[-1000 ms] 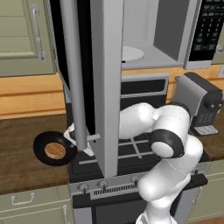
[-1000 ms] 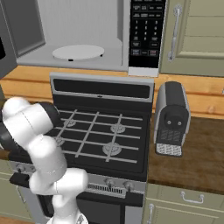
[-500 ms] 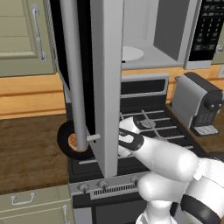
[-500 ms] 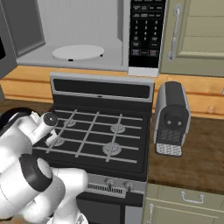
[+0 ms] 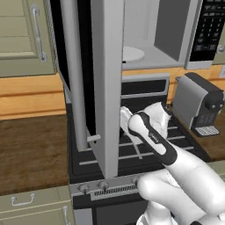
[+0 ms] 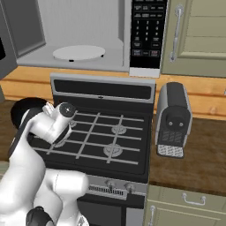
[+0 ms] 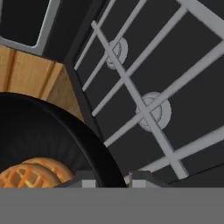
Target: Open the microwave, place the bowl with waffle inside the microwave, then close the microwave door and turn it on.
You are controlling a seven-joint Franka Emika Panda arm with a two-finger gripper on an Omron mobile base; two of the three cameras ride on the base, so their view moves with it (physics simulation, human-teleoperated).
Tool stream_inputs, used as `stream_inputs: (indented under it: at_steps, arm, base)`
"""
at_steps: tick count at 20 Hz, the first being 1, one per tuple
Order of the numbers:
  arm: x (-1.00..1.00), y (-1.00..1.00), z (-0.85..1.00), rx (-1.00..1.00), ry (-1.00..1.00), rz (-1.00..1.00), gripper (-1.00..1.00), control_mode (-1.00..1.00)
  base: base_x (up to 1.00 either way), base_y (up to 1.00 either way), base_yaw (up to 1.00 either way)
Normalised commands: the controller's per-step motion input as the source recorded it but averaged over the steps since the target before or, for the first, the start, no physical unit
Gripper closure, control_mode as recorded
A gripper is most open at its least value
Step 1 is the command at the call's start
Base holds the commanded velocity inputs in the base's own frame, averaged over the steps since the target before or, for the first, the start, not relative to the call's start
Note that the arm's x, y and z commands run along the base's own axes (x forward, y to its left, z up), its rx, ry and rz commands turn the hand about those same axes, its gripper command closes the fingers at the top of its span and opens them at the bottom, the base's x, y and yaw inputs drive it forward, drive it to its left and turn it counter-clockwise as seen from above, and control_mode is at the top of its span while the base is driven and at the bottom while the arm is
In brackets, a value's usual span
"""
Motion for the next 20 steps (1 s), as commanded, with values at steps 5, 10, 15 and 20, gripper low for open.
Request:
stream_inputs:
  at_steps: [5,10,15,20]
  arm:
    - [-0.06,-0.9,1.0,0.0,0.15,-0.01,1.0,-1.0]
    - [-0.24,-0.73,1.0,0.0,0.05,-0.04,1.0,-1.0]
    - [-0.42,-0.57,0.94,0.0,0.0,-0.06,1.0,-1.0]
    - [-0.29,-0.47,0.87,0.0,0.0,-0.09,1.0,-1.0]
  base:
    - [0.0,0.0,0.0]
    - [0.0,0.0,0.0]
    - [0.0,0.0,0.0]
    - [0.0,0.0,0.0]
